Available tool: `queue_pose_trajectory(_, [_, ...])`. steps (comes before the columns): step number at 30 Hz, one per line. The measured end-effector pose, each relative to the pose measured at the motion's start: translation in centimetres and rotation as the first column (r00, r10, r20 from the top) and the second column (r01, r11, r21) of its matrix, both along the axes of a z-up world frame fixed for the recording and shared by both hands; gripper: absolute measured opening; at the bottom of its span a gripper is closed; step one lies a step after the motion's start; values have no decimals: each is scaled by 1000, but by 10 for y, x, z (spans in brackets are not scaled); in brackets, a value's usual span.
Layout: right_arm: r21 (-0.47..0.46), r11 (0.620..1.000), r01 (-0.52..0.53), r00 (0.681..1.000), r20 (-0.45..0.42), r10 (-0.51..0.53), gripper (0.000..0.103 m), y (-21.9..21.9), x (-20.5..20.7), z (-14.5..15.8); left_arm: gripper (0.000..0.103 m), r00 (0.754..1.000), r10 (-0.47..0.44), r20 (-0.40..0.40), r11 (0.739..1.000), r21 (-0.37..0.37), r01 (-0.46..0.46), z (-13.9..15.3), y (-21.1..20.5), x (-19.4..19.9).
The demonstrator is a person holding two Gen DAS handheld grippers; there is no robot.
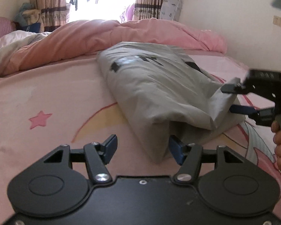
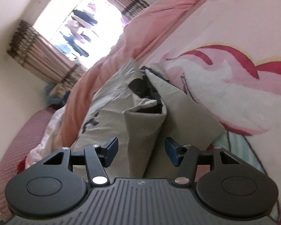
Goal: Fold large clothes
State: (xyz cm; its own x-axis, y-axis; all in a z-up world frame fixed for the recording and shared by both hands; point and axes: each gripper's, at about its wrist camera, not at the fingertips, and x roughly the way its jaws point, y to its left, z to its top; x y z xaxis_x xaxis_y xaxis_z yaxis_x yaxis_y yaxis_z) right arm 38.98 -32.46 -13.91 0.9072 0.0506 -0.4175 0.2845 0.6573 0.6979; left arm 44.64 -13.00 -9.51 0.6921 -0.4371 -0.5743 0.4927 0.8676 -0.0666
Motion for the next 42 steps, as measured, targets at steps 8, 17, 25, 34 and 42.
queue_pose_trajectory(8, [-45,999,7,999,-48,-9,26,-3,15,-6,42,996,82,-41,997,9,-82,-18,-23,25])
queue_pose_trajectory(17, [-39,996,80,995,66,-77,2,-36,-38,21,20,991,107,-75,993,-40,-110,-18,-19,25])
queue_pose_trajectory(25, [24,996,90,996,-15,-90,3,-49,-37,-46,28,977,130,-172,983,-110,-150,-33,-10,48])
queue_pose_trajectory(34, [-199,976,84,995,-45,-94,40,-41,-51,-6,29,979,81,-190,991,-89,-99,-8,19,19])
queue_pose_trajectory(42, [-423,903,71,996,71,-45,38,0,-59,46,25,999,12,-32,978,-209,-19,51,20,-6])
